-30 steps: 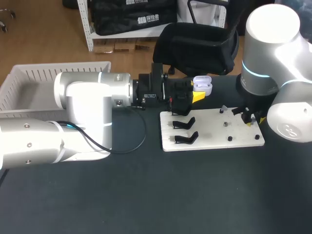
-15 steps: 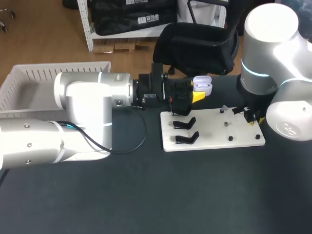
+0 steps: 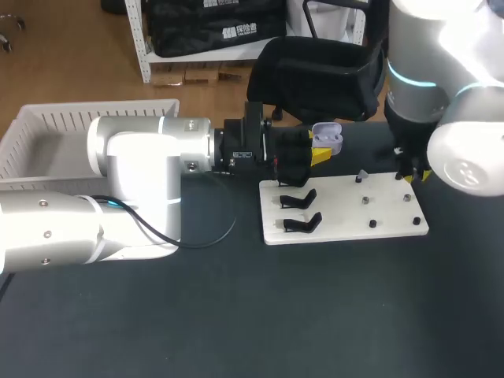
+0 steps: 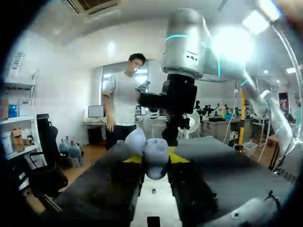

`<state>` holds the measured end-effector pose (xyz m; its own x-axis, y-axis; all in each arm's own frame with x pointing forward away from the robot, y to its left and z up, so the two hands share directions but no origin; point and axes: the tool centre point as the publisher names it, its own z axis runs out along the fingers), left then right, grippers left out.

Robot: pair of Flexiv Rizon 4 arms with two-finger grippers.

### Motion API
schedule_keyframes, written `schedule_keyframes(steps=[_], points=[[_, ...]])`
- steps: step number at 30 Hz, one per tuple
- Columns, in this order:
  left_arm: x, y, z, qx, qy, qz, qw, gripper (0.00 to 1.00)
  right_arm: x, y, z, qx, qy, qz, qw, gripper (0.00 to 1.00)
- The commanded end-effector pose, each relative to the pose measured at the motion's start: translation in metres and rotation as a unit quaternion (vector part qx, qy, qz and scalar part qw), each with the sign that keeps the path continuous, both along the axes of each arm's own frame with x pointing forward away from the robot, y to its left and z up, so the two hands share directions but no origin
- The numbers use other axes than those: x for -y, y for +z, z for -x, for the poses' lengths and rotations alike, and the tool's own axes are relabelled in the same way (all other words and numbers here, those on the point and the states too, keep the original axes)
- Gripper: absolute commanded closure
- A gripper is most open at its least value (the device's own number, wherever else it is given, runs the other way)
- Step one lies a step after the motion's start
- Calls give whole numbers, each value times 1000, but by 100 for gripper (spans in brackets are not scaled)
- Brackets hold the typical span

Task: Pick up each earbud case from the left stands, insert the matching earbuds, close the lid, and place the case in the box.

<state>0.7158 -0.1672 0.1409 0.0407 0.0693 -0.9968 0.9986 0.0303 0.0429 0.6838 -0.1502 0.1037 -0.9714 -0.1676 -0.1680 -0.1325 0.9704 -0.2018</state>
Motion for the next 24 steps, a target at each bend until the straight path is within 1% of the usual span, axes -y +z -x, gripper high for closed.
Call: schedule_keyframes(steps=[1,2,3,4,16,17,18,19,20,21,22,24], points=[[0,-1,2,2,4,2,1000,100,-14,34,15,10,-15,-4,1000,100],[0,-1,2,2,4,2,1000,100,-17,39,16,2,-14,2,1000,100],[0,-1,2,2,4,2,1000,100,-19,45,17,12,-19,-17,1000,100],[0,-1,2,2,4,2,1000,100,-20,52,18,15,-18,-9,1000,100],[0,-1,2,2,4,2,1000,100,-20,52,18,15,-18,-9,1000,100],[0,-1,2,2,4,2,1000,100,-24,53,16,4,-87,-16,996,100],[0,-1,2,2,4,2,1000,100,-30,55,16,3,-133,-8,991,100],[0,-1,2,2,4,2,1000,100,-35,59,17,20,-202,-19,979,100],[0,-1,2,2,4,2,1000,100,-42,61,21,8,-249,-25,968,100],[0,-1,2,2,4,2,1000,100,-52,65,26,24,-311,-59,948,100],[0,-1,2,2,4,2,1000,100,-56,66,29,20,-336,-55,940,100],[0,-1,2,2,4,2,1000,100,-74,71,33,38,-390,-73,917,100]])
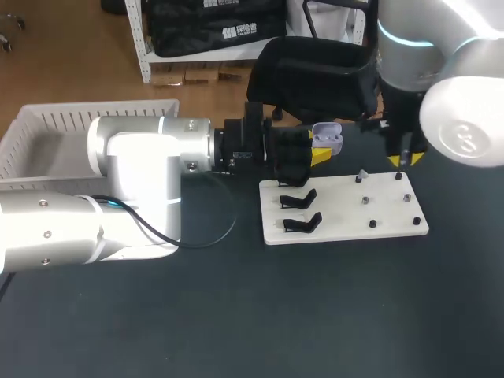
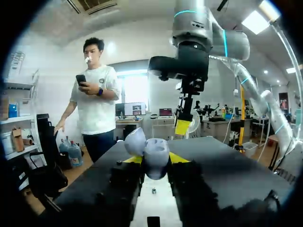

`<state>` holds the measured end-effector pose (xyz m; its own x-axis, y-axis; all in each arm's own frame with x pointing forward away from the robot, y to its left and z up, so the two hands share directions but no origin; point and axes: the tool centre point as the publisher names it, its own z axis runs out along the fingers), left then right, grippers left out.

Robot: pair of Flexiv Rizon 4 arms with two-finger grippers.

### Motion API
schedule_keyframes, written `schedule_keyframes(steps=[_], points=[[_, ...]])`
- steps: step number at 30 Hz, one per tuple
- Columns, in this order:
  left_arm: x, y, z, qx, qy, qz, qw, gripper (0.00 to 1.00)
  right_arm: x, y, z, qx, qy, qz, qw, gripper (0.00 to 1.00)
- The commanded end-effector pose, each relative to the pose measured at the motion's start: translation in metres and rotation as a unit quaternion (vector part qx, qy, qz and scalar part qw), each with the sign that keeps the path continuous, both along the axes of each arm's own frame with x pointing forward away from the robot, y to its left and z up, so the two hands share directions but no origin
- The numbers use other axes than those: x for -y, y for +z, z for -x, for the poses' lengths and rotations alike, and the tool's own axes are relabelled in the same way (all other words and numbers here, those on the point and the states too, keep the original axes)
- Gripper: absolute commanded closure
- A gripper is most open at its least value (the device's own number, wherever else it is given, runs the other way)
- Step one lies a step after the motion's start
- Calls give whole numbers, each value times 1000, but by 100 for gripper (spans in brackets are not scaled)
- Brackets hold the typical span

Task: Pick up each earbud case from the left stands, insert the matching earbuds, close the lid, and place the case in the box.

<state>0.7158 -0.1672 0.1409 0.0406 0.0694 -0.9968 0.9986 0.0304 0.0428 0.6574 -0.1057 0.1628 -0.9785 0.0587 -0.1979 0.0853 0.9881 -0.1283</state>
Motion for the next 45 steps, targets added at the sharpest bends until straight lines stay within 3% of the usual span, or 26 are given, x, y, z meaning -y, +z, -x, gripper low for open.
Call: schedule_keyframes(steps=[1,4,6,9,10,25,26,32,40,45], points=[[0,-1,2,2,4,2,1000,100,-34,14,7,24,-300,-39,953,100],[0,-1,2,2,4,2,1000,100,-50,22,10,36,-341,-51,938,100],[0,-1,2,2,4,2,1000,100,-56,27,11,32,-349,-41,936,100],[0,-1,2,2,4,2,1000,100,-63,33,14,35,-341,-39,939,100],[0,-1,2,2,4,2,1000,100,-68,39,14,55,-311,-26,949,100],[0,-1,2,2,4,2,1000,100,-68,39,14,55,-311,-26,949,100],[0,-1,2,2,4,2,1000,100,-71,40,13,48,-312,-52,947,100],[0,-1,2,2,4,2,1000,100,-83,49,11,34,-338,-51,939,100],[0,-1,2,2,4,2,1000,100,-101,64,4,-5,-335,-76,939,100],[0,-1,2,2,4,2,1000,100,-111,65,-12,1,-321,-75,944,100]])
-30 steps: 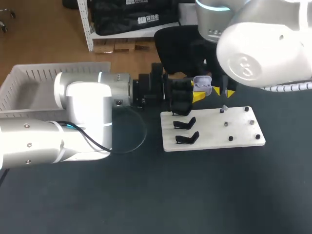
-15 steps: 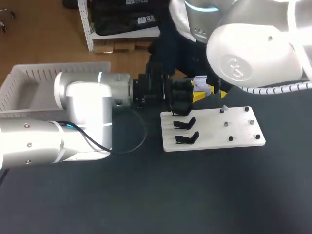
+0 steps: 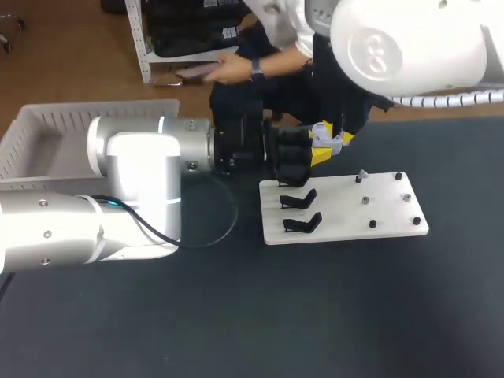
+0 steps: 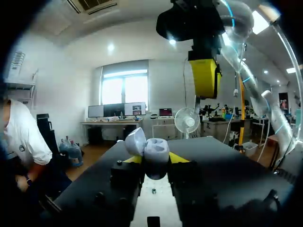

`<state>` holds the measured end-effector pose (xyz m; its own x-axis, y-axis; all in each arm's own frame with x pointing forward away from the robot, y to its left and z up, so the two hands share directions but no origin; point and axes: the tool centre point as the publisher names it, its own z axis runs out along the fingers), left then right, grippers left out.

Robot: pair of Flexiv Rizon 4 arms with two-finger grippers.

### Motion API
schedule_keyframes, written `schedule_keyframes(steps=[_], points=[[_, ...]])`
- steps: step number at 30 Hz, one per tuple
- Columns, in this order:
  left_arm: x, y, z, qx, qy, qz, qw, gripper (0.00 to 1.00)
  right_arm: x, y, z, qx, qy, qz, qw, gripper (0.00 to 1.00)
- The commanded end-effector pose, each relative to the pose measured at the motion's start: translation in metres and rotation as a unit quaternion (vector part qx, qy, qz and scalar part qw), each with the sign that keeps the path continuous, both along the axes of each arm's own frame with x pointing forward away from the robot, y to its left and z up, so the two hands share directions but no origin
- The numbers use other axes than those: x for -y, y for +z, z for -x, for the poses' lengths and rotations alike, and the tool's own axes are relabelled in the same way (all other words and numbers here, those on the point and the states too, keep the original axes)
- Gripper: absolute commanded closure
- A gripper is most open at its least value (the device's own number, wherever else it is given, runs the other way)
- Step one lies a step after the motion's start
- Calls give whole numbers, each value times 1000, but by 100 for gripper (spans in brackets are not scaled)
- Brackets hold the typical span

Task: Pick up each earbud case from the left stands, insert the matching earbuds, close the lid, and place the case in the box.

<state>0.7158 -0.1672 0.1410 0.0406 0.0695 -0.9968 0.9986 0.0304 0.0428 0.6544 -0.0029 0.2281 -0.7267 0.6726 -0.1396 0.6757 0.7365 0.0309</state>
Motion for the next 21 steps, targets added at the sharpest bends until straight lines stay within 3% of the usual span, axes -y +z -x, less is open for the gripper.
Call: schedule_keyframes(steps=[1,9,21], points=[[0,-1,2,2,4,2,1000,100,-10,-1,-18,-4,4,8,1000,100],[0,-1,2,2,4,2,1000,100,-21,-4,-37,-4,16,7,1000,100],[0,-1,2,2,4,2,1000,100,-16,-12,-34,-22,16,6,1000,100]])
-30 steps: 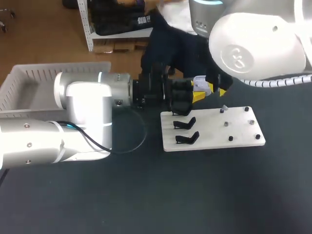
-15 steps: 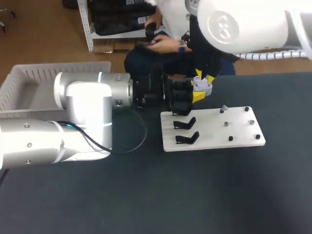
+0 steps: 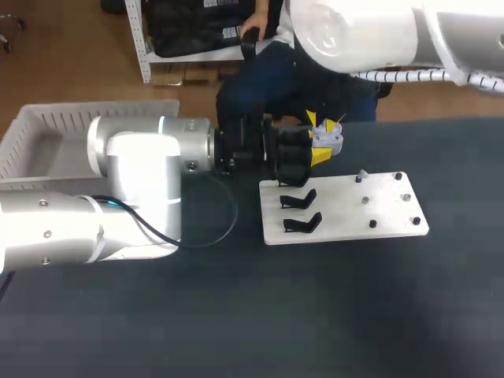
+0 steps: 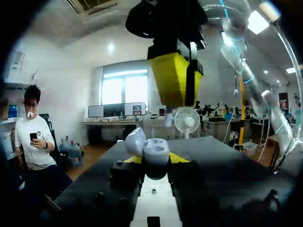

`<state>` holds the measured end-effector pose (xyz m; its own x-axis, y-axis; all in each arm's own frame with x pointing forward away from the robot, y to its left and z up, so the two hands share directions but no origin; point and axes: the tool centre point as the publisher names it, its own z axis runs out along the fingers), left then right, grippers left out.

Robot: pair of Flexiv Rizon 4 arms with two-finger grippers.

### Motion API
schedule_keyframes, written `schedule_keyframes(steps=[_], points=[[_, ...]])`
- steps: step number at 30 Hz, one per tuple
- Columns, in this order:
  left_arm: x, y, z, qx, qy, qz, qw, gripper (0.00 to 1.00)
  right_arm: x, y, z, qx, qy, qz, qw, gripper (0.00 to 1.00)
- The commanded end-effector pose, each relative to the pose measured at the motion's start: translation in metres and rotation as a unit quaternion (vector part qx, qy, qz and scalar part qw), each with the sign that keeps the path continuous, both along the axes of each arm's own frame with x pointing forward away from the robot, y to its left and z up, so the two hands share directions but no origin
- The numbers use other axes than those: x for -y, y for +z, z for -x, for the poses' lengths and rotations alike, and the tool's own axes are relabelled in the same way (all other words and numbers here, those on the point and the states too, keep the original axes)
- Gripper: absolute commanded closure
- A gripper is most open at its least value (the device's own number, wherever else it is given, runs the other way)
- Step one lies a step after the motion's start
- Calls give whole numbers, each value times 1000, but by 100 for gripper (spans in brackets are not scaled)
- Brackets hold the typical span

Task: Pick up each earbud case from the left stands, insert the matching earbuds, close the lid, and place the case in the box.

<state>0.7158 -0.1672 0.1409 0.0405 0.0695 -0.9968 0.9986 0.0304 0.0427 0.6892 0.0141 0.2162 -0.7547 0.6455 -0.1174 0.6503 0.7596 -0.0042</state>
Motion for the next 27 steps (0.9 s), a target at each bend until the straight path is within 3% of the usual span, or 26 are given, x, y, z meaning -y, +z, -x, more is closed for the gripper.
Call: schedule_keyframes(steps=[1,27], points=[[0,-1,2,2,4,2,1000,100,1,-1,1,-3,-1,0,1000,100],[0,-1,2,2,4,2,1000,100,10,-19,-8,32,-11,18,999,100]])
